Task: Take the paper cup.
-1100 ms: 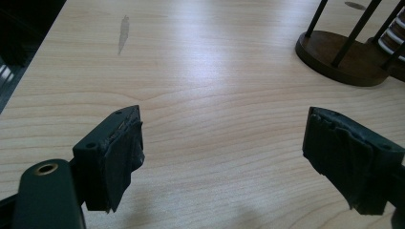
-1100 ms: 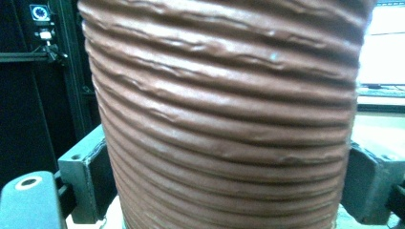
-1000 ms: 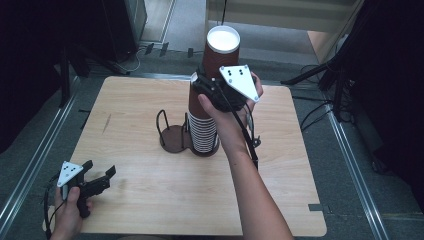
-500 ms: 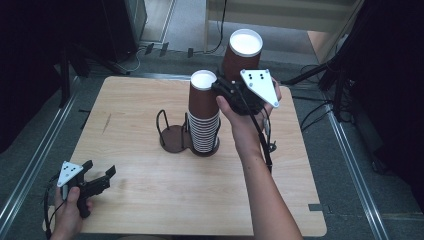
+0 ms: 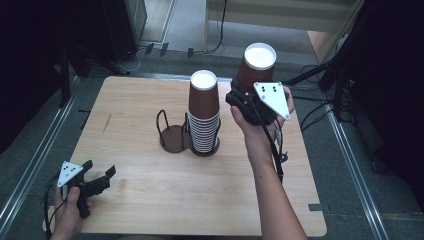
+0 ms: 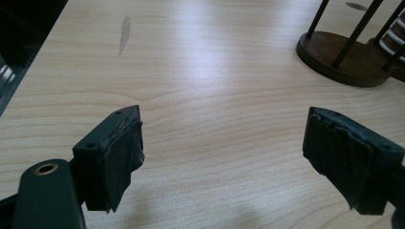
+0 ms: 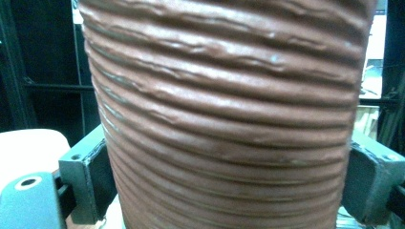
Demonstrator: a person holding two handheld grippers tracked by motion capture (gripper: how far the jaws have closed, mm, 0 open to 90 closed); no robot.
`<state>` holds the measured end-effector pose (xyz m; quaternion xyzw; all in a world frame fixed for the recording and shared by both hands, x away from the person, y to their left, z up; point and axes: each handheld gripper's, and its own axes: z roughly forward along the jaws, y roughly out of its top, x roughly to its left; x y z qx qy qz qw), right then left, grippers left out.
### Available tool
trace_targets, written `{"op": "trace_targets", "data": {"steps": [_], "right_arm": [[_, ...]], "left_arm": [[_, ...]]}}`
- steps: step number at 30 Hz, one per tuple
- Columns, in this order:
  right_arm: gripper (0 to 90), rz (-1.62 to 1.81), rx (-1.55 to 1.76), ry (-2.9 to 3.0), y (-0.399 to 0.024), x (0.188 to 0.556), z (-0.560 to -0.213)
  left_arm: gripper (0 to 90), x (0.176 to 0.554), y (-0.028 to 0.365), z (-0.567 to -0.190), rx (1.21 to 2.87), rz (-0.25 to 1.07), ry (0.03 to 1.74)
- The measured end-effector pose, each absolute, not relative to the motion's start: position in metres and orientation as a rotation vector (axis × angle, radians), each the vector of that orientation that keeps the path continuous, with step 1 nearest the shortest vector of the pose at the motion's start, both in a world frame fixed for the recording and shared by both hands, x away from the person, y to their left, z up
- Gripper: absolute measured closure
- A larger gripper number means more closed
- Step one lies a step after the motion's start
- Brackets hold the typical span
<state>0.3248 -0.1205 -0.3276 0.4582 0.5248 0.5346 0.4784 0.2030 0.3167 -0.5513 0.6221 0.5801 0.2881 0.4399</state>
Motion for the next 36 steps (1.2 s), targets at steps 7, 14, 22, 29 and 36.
{"op": "trace_targets", "data": {"steps": [7, 14, 22, 29, 36], "right_arm": [[10.2, 1.293, 1.153, 1.299, -0.136, 0.323, -0.341], [10.1, 1.272, 1.178, 1.293, -0.150, 0.319, -0.352], [10.0, 1.262, 1.202, 1.303, -0.161, 0.315, -0.366], [10.0, 1.239, 1.231, 1.312, -0.171, 0.310, -0.385], [10.0, 1.226, 1.247, 1.321, -0.176, 0.306, -0.398]], "left_arm": [[14.3, 0.203, 0.317, -0.551, 1.545, 0.717, 1.441], [14.3, 0.203, 0.317, -0.551, 1.547, 0.719, 1.441], [14.3, 0.203, 0.317, -0.551, 1.545, 0.721, 1.441], [14.3, 0.203, 0.317, -0.551, 1.548, 0.718, 1.442], [14.3, 0.203, 0.317, -0.551, 1.544, 0.720, 1.443]]}}
